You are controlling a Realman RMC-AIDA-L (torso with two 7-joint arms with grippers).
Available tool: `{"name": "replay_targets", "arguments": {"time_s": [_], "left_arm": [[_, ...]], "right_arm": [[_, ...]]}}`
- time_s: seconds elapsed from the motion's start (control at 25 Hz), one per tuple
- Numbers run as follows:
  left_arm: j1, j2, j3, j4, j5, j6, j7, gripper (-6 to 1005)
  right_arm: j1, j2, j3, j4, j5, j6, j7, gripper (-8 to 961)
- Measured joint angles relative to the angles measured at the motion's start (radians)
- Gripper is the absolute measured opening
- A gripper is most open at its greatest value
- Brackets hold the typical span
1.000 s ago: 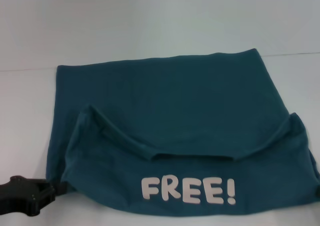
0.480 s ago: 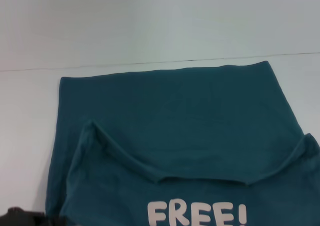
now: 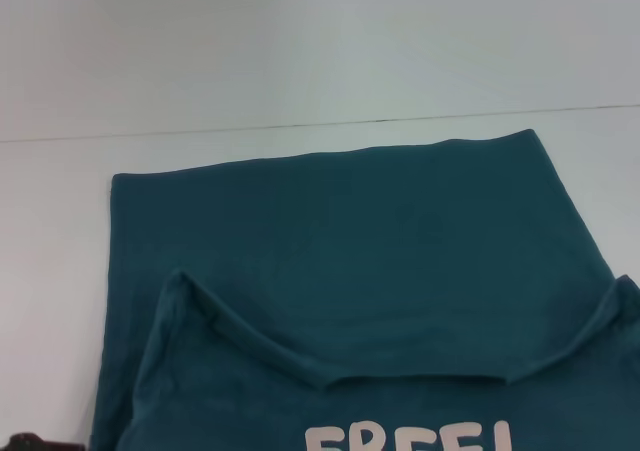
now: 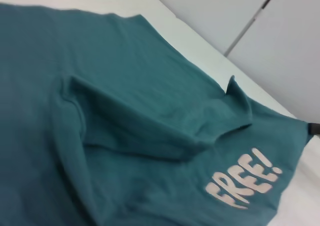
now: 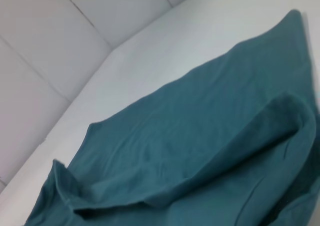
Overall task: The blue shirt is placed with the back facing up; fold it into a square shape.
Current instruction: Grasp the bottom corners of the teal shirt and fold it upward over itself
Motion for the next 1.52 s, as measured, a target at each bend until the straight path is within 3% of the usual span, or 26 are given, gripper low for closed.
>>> {"name": "replay_targets", "arguments": {"time_s": [0.08,0.32,0.56,0.88,1.24,1.52], "left_arm": [[-0.014,0.006,-0.020,0.000,-0.007,0.003,-0.002,30],[-0.113,0.033,-0.127,-0.012,-0.015,-0.022,-0.011,31],[-0.219,0.044,-0.166,-0.016,-0.043,-0.118,-0.032,31],[-0.354,0.045,-0.141,-0.110,-0.066,-0.482,-0.049,32],[-0.486,0.040,-0.017,-0.296,-0.076,-0.966,0.006,33],[-0.587,0.027,-0.002,-0.412,-0.109,-1.216,0.133,34]], "right_arm": [[0.005,-0.001,0.008,0.000,0.000,-0.002,0.001,33],[0.135,-0.025,0.077,0.001,0.008,0.012,0.068,33],[0.285,-0.045,0.078,0.017,0.007,0.136,0.121,33],[0.443,-0.052,0.075,0.078,0.029,0.366,0.118,33],[0.573,-0.034,0.058,0.231,0.142,0.694,-0.049,33],[0.668,-0.022,0.041,0.324,0.192,0.915,-0.192,33]]}}
